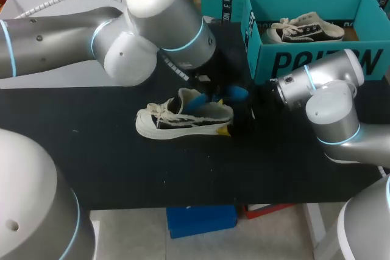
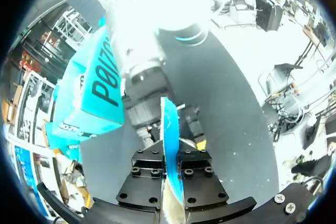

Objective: Take the shoe out of the shoebox, open the shoe tongue, remove and reinsert the insole, then place the shoe into the shoebox

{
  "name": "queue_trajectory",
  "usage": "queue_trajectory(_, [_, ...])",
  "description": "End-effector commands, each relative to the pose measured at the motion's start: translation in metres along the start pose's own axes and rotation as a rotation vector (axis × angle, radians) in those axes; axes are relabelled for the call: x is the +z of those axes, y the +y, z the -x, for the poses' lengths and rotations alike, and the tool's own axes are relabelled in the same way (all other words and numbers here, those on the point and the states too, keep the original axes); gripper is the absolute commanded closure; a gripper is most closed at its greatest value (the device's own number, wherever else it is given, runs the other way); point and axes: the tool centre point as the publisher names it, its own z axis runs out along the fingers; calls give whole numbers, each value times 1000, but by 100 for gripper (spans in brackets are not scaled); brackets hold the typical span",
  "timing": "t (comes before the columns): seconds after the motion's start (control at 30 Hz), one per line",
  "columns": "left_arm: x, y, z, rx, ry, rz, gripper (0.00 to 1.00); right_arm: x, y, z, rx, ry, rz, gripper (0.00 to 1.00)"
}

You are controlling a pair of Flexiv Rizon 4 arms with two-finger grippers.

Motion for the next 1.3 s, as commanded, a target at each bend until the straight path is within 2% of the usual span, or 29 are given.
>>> queue_trajectory(0.03, [-38, -12, -4, 0, 8, -71, 100, 3, -3, 0, 2, 1, -2, 100])
queue_trajectory(0.3, [-83, -53, -10, -24, 9, -247, 100, 3, -3, 0, 2, 1, -2, 100])
queue_trajectory(0.43, [-105, -70, -13, -42, -2, -371, 100, 3, -3, 0, 2, 1, -2, 100])
queue_trajectory(0.6, [-124, -80, -19, -83, -12, -516, 100, 3, -3, 0, 2, 1, -2, 100])
queue_trajectory(0.87, [-138, -80, -31, -179, 19, -792, 100, 3, -3, 0, 2, 1, -2, 100])
queue_trajectory(1.3, [-138, -80, -31, -179, 19, -792, 100, 3, -3, 0, 2, 1, -2, 100])
